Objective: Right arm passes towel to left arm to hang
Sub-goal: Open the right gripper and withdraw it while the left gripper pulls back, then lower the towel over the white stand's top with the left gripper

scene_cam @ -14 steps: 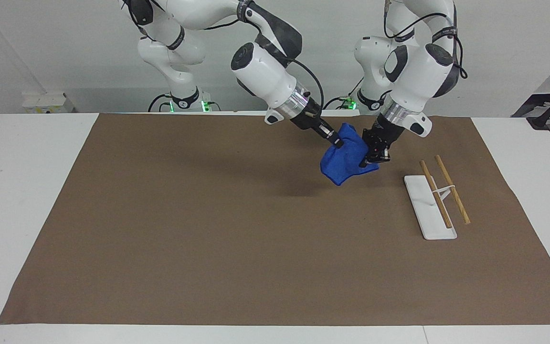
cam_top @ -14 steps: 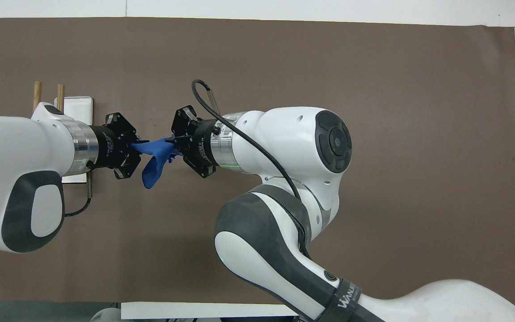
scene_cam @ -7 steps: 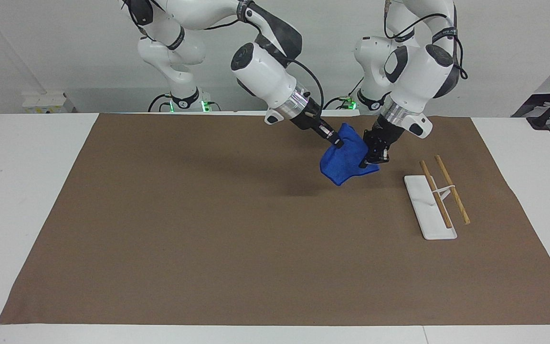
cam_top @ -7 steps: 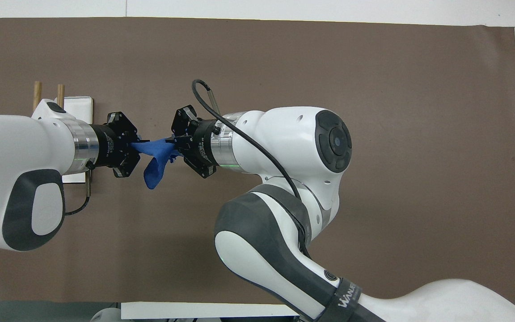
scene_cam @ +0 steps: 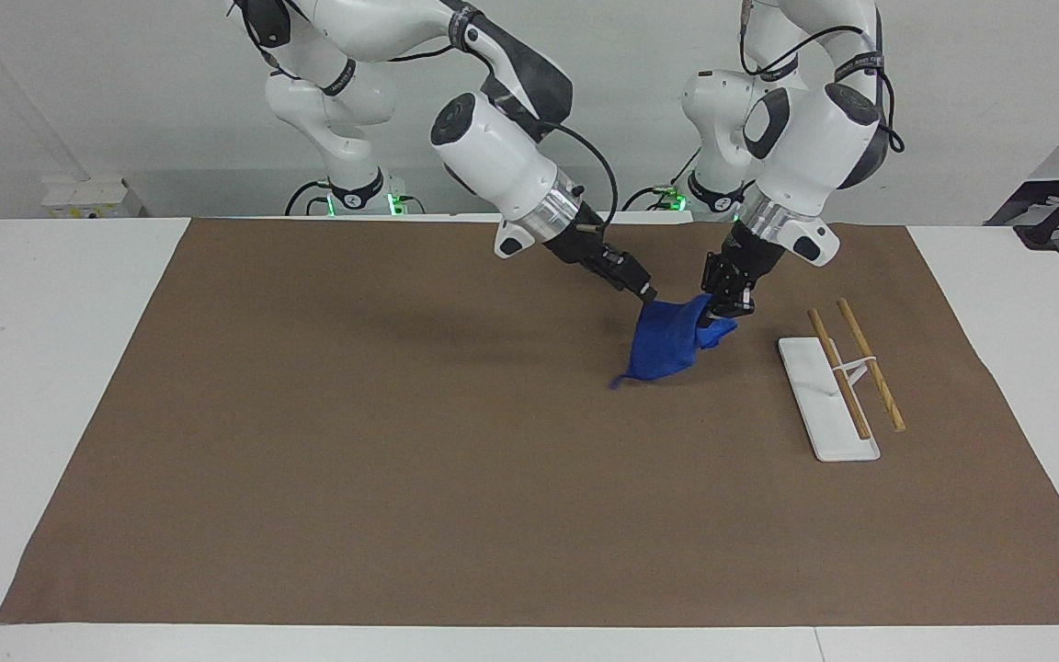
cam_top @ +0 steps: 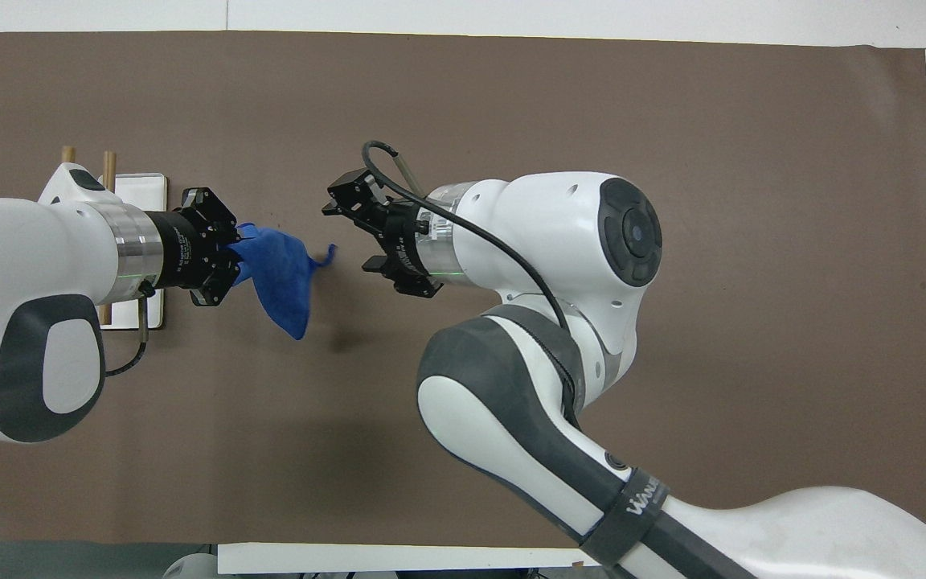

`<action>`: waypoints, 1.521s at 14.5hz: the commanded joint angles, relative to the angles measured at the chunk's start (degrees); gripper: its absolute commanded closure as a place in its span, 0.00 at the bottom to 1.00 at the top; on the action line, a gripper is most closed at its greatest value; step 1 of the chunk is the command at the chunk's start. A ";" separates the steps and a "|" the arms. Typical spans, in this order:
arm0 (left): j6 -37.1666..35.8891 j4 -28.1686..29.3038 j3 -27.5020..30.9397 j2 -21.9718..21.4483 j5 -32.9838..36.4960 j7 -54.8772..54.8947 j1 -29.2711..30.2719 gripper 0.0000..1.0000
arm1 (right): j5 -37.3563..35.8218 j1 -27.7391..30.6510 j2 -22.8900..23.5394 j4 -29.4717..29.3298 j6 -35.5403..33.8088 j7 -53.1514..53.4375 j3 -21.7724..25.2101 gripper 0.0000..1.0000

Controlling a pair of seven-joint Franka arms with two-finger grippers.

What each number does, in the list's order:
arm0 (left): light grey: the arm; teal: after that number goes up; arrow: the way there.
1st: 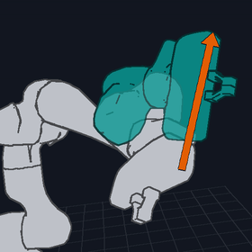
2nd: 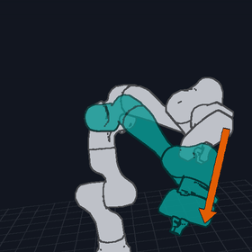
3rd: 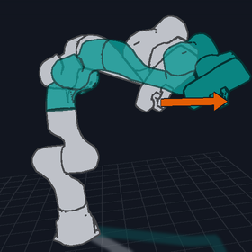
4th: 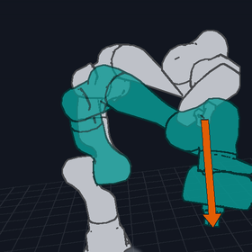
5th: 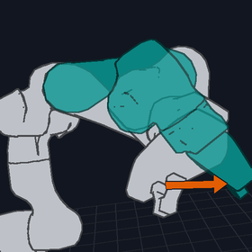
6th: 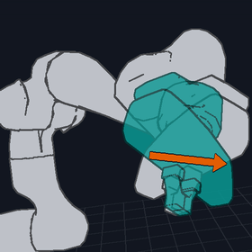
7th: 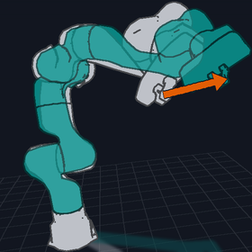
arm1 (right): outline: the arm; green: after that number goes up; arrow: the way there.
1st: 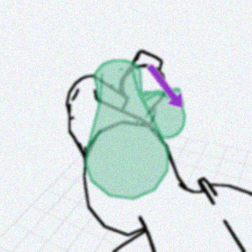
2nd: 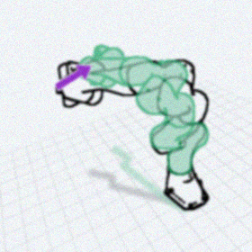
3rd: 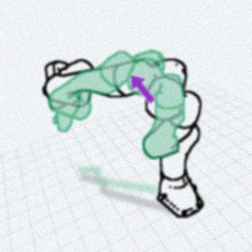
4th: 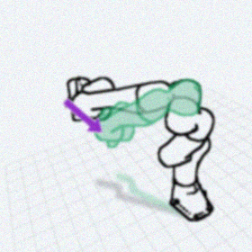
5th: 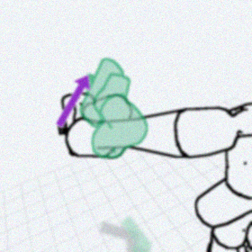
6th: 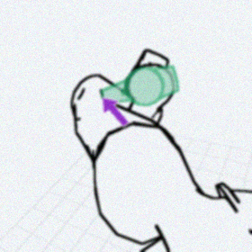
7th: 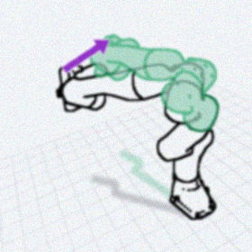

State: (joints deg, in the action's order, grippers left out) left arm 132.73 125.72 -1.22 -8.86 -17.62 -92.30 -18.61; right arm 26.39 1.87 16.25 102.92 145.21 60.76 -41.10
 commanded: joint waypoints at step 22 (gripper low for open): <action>2.71 -12.60 0.52 8.07 -0.58 52.66 20.99 1.00 | -25.34 -6.53 -15.37 -5.89 -46.25 -56.10 48.74 0.01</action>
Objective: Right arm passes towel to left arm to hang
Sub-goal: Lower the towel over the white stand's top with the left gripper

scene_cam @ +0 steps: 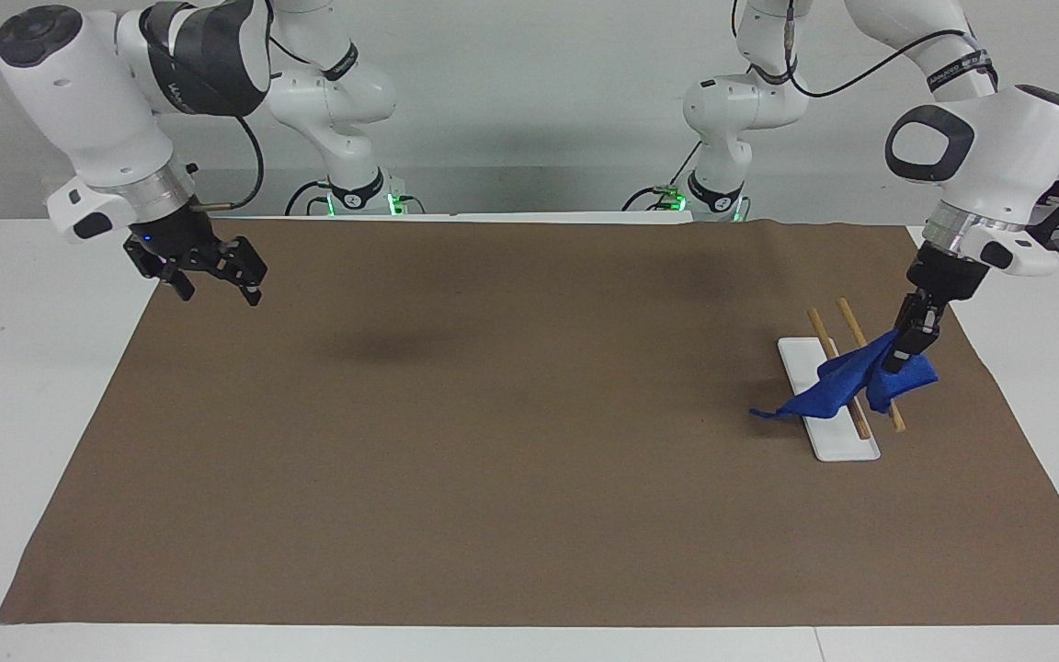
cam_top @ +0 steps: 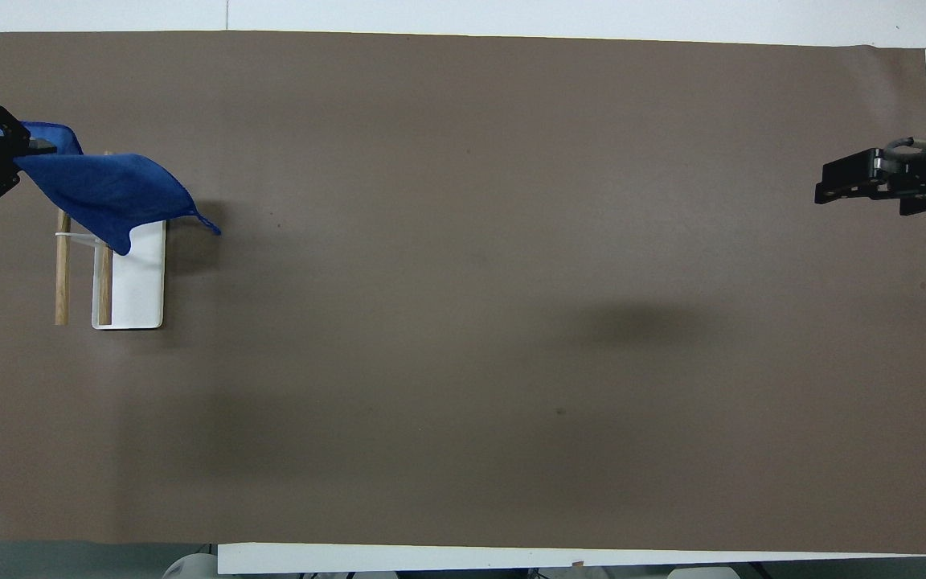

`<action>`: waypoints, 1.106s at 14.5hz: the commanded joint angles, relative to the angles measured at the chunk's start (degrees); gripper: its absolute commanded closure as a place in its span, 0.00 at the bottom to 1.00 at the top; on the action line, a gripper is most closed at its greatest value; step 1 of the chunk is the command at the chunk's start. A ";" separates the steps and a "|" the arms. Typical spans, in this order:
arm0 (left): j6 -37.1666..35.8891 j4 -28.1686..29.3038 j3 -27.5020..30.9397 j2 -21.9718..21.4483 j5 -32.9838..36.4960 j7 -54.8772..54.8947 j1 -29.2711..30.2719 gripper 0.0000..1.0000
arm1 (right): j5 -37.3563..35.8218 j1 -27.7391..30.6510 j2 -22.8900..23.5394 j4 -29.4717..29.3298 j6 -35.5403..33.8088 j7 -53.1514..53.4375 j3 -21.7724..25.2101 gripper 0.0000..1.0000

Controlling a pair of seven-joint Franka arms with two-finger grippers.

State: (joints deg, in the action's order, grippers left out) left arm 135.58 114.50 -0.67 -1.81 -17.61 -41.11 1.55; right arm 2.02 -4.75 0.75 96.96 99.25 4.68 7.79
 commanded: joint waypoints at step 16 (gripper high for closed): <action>-0.76 2.73 0.05 -0.82 5.31 4.19 5.57 0.97 | -0.88 0.53 -0.31 0.51 -1.25 -0.11 -0.14 0.01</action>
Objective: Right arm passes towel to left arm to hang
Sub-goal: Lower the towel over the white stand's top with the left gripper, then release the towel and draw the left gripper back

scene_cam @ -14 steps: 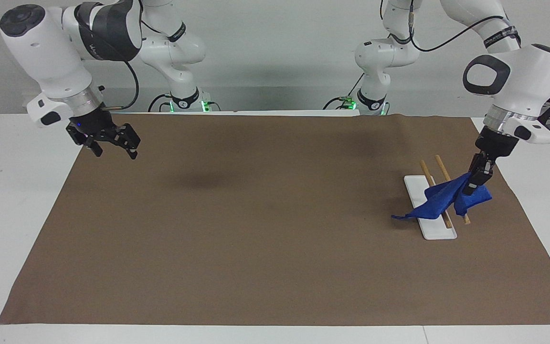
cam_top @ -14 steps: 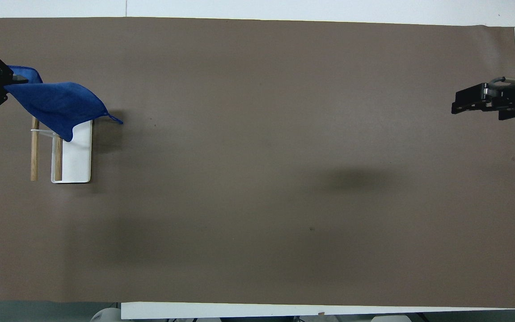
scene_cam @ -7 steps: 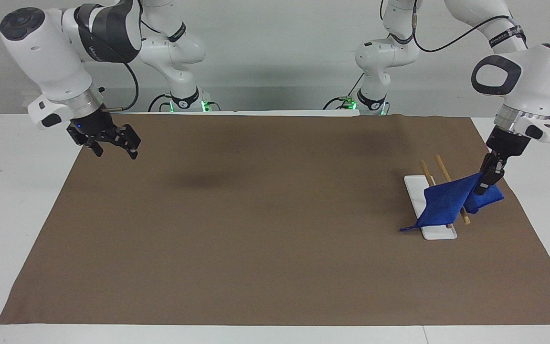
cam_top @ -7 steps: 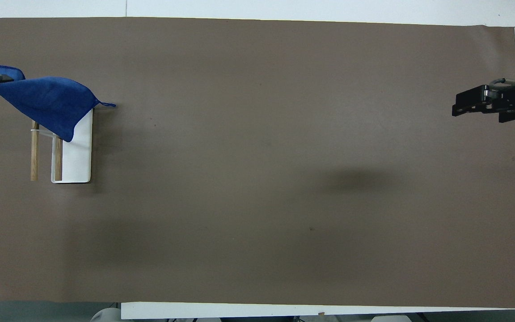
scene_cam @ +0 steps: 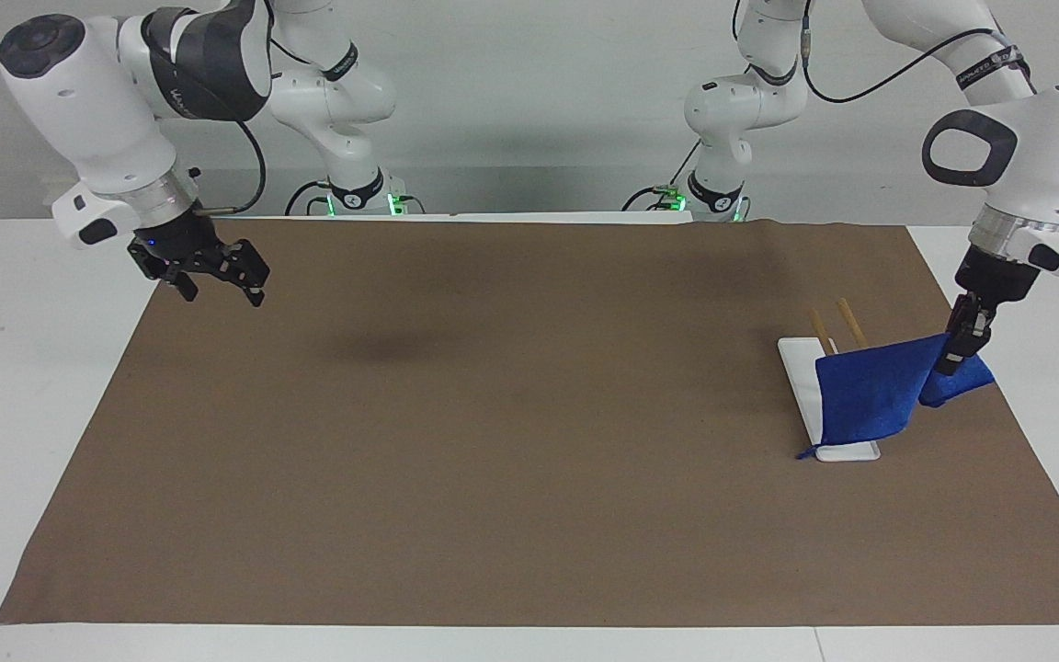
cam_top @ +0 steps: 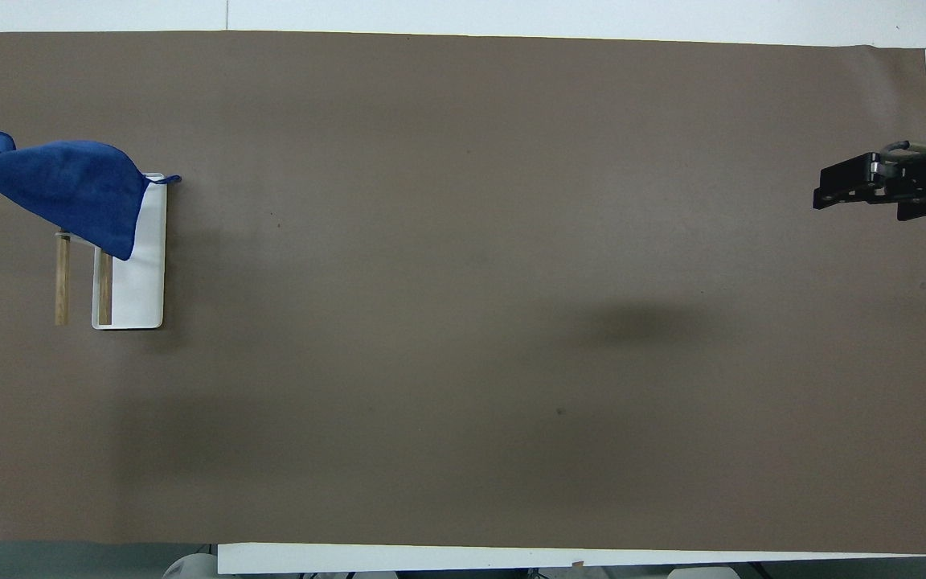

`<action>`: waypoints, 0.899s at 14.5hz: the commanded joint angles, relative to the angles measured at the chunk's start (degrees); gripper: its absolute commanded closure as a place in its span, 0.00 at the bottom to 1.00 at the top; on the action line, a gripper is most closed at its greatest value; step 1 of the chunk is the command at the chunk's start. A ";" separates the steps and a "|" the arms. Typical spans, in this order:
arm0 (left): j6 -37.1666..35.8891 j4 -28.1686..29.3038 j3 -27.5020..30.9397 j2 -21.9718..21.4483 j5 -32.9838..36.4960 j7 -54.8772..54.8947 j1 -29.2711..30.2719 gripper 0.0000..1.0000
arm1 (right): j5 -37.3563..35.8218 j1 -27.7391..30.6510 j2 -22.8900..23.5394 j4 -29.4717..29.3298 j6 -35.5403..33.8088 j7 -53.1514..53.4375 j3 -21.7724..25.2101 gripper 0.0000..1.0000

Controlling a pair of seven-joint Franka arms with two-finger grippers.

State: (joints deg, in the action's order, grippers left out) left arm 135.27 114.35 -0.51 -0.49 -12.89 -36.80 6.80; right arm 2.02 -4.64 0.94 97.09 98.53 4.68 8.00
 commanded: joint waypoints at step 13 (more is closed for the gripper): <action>-2.63 7.73 0.07 -2.93 0.76 2.70 2.78 0.67 | -0.88 0.42 -0.41 0.38 -0.53 -0.11 -0.36 0.01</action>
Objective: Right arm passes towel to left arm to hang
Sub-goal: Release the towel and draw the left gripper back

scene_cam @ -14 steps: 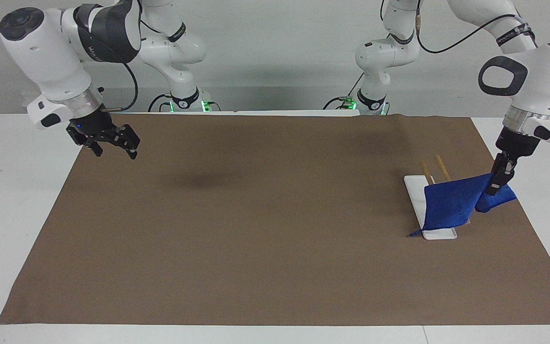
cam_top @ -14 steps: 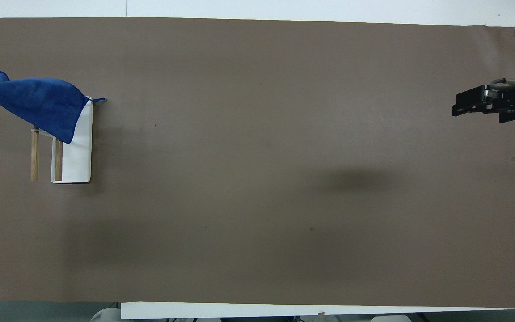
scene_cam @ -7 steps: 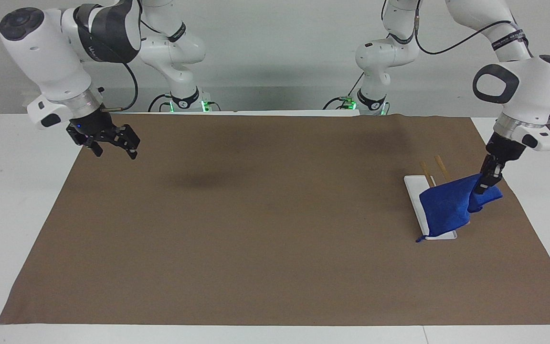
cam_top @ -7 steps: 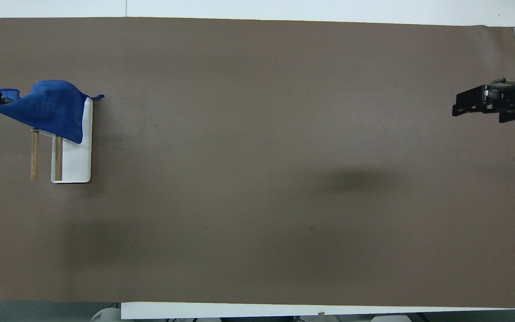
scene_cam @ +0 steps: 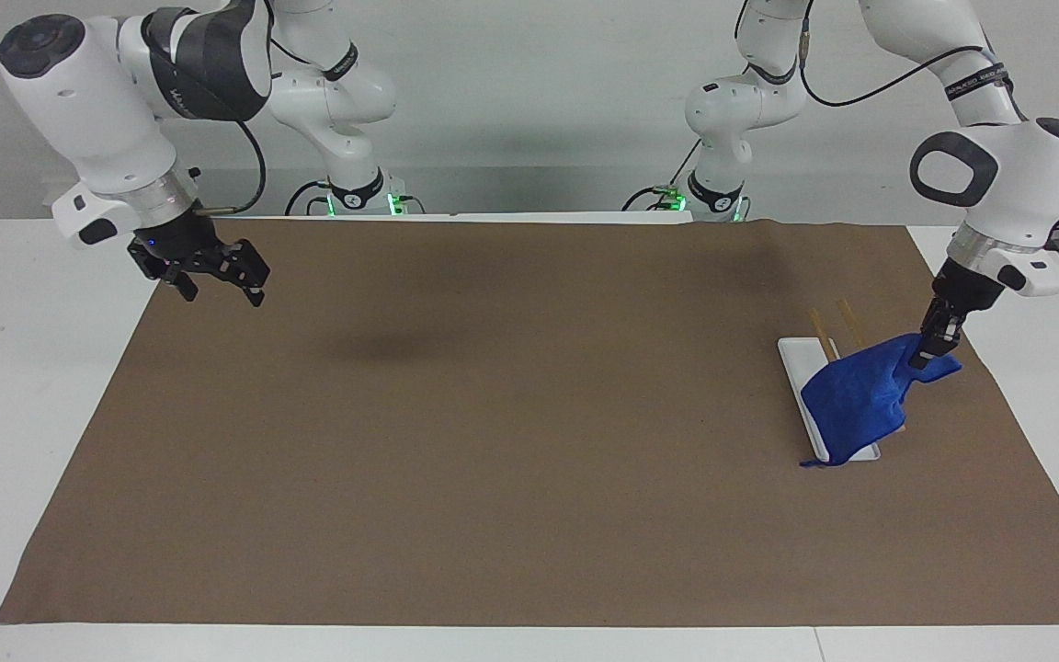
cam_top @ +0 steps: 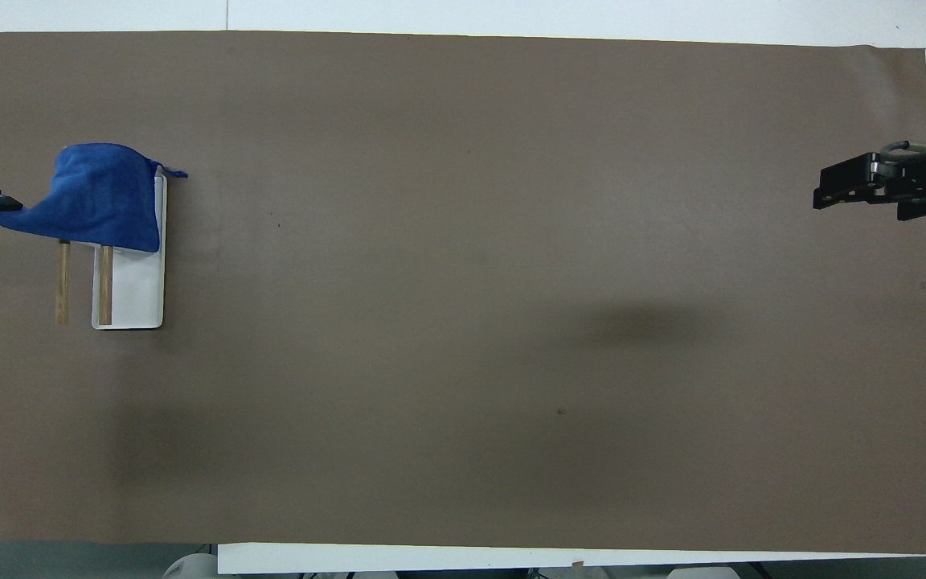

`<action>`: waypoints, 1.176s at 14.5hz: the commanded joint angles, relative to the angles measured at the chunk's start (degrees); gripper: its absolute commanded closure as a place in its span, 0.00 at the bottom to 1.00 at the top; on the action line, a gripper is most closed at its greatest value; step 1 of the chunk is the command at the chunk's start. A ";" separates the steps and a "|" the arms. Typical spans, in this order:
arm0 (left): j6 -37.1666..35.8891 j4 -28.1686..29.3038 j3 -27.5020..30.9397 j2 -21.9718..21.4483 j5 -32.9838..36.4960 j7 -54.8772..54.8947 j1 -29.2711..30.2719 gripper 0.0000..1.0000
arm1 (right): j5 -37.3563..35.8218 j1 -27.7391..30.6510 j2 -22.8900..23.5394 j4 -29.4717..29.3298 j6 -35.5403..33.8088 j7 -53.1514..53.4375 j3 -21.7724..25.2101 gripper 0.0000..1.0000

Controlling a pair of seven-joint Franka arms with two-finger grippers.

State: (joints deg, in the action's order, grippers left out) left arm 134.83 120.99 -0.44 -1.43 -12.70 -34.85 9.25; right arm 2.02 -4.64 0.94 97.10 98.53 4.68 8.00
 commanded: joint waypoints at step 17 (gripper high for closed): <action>-49.45 -35.53 -1.05 5.38 12.25 17.74 -10.91 0.00 | -0.88 0.42 -0.50 0.37 -0.53 -0.11 -0.36 0.01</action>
State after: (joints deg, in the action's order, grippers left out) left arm 92.17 90.79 -1.68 1.89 -2.51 -25.44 -0.08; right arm 2.02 -4.64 0.94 97.10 98.53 4.68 8.00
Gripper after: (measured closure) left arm 0.000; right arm 0.004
